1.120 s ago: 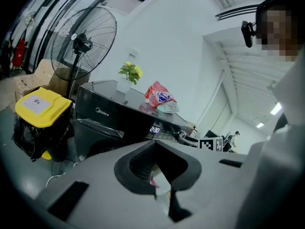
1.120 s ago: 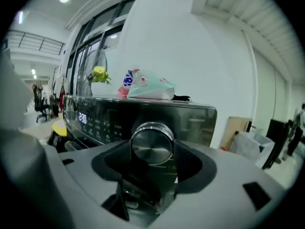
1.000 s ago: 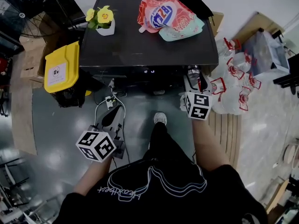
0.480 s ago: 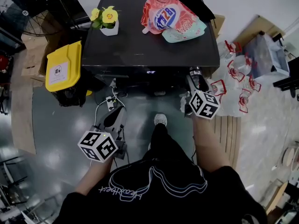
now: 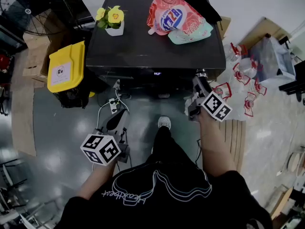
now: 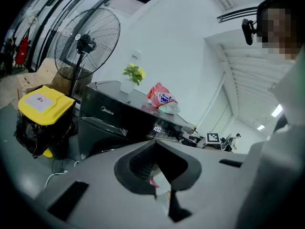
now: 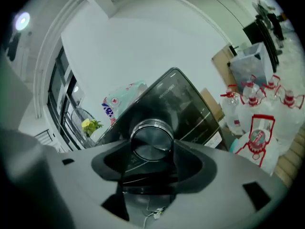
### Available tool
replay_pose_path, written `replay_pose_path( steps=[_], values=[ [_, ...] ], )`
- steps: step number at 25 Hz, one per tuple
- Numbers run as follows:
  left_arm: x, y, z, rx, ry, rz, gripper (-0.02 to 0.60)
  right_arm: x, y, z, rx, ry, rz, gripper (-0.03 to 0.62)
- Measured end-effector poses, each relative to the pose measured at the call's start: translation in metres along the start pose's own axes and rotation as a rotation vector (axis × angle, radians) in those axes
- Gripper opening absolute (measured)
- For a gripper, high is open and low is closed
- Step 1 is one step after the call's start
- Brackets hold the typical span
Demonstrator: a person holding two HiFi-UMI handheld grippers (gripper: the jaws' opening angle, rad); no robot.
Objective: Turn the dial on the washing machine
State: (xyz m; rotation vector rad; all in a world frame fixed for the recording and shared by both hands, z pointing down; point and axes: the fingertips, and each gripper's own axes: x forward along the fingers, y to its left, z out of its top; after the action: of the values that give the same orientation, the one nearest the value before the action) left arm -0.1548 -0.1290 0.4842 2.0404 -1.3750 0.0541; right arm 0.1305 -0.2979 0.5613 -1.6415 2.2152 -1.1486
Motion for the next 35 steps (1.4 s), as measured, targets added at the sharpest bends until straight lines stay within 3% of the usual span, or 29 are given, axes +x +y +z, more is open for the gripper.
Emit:
replay_pose_path(
  steps=[8,14,17,22,25,28,32,35],
  values=[
    [-0.001,-0.002,0.000,0.003,0.002,-0.001,0.005,0.000,0.000,-0.001,0.277,-0.010,0.073,0.282],
    [-0.003,-0.005,0.005,0.011,-0.001,-0.006,0.005,0.000,-0.001,-0.002,0.288,0.011,0.080,0.282],
    [-0.004,-0.007,0.010,0.020,-0.003,-0.012,0.005,-0.006,-0.002,0.002,0.157,0.035,0.038,0.291],
    [-0.008,-0.016,0.019,0.054,-0.002,-0.015,0.005,-0.036,0.027,0.010,-0.235,0.103,0.027,0.276],
    [-0.009,-0.029,0.025,0.091,-0.004,-0.037,0.005,-0.067,0.079,0.020,-0.483,0.115,0.139,0.242],
    [-0.013,-0.049,0.037,0.155,-0.020,-0.070,0.005,-0.104,0.144,0.025,-0.685,0.108,0.282,0.153],
    [-0.024,-0.085,0.057,0.179,-0.050,-0.186,0.005,-0.145,0.210,0.019,-0.808,0.129,0.444,0.081],
    [-0.037,-0.117,0.073,0.208,-0.071,-0.275,0.005,-0.170,0.244,0.021,-0.823,0.118,0.528,0.005]
  ],
)
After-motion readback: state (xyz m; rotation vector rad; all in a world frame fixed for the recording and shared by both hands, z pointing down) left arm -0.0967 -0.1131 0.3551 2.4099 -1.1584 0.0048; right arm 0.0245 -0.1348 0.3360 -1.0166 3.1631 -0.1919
